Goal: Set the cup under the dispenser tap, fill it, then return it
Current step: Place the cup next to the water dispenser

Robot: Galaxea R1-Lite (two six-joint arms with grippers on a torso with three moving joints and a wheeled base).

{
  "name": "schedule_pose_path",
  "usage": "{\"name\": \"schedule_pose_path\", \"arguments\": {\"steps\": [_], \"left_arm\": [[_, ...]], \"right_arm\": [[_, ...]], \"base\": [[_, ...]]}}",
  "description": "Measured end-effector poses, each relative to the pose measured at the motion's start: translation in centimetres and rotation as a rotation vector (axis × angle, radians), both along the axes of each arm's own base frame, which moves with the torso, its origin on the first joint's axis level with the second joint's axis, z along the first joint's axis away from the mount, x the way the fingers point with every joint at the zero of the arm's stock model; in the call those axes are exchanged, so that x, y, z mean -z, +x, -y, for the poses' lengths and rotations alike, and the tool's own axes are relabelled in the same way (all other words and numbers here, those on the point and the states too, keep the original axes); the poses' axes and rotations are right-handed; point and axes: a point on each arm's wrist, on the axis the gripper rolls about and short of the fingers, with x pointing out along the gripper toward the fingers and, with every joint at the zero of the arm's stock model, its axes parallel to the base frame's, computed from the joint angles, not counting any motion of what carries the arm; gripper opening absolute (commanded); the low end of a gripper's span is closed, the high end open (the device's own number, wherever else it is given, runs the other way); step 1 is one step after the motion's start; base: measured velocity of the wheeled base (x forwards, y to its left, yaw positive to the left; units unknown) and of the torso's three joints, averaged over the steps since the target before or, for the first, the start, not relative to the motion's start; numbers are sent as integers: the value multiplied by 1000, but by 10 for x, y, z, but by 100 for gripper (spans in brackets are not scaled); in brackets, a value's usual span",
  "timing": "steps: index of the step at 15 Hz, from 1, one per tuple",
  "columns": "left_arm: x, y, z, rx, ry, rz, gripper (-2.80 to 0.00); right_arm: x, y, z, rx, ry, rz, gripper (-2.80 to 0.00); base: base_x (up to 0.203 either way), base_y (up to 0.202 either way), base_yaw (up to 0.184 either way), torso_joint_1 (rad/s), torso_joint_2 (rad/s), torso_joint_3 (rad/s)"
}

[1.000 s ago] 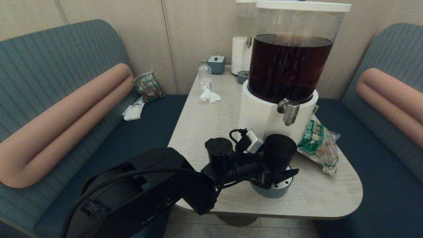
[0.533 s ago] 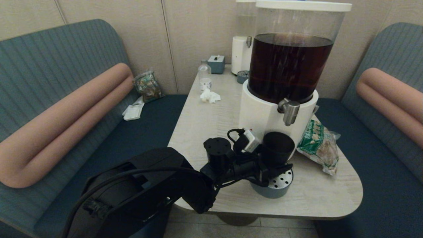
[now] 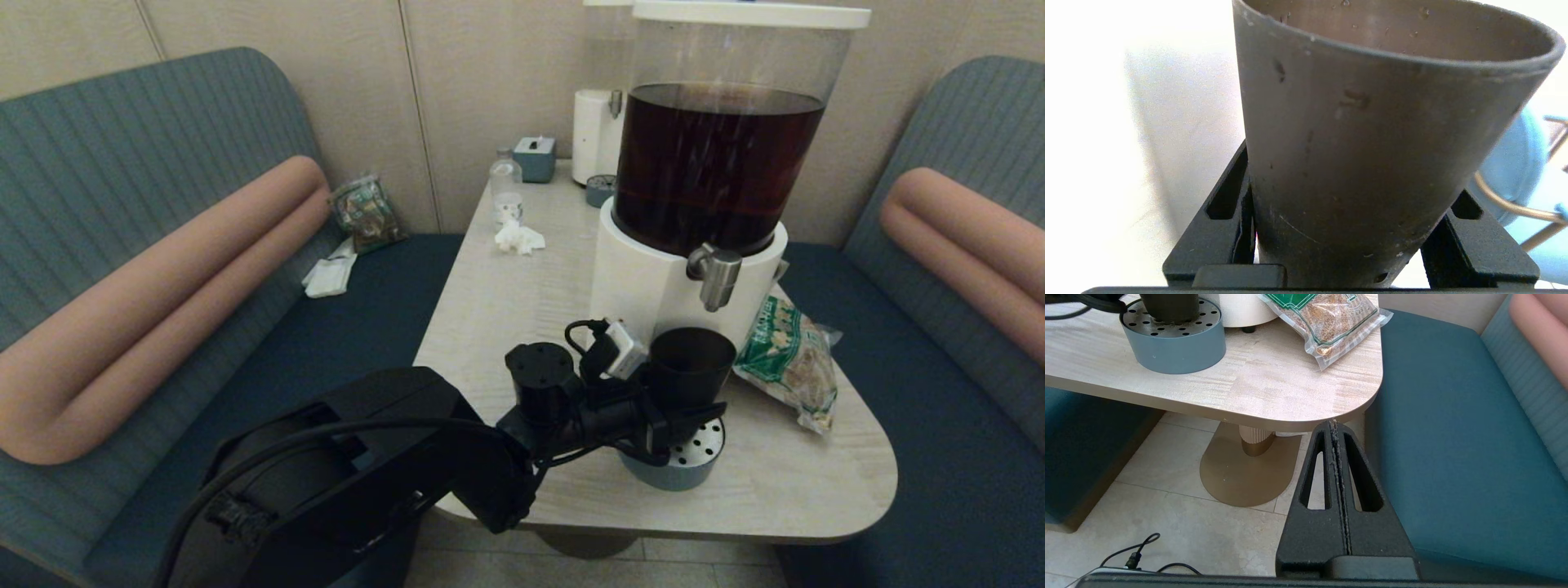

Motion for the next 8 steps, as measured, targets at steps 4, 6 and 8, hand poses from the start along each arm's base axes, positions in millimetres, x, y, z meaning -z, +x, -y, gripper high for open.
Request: {"name": "schedule_pose_path", "arguments": {"steps": [4,6,8], "left_arm": [[-8,-20,-7,18,23,-26,-280],[-9,-35,-19,19,59,-64,-280],[-13,-47,-31,19,80,-86,-280]], "right_arm": [[0,0,0,0,0,0,-280],[0,0,0,0,0,0,-280],[0,0,0,0,0,0,-280]], "base": [[0,0,0,0,0,0],[0,0,0,0,0,0],[0,0,0,0,0,0]]}}
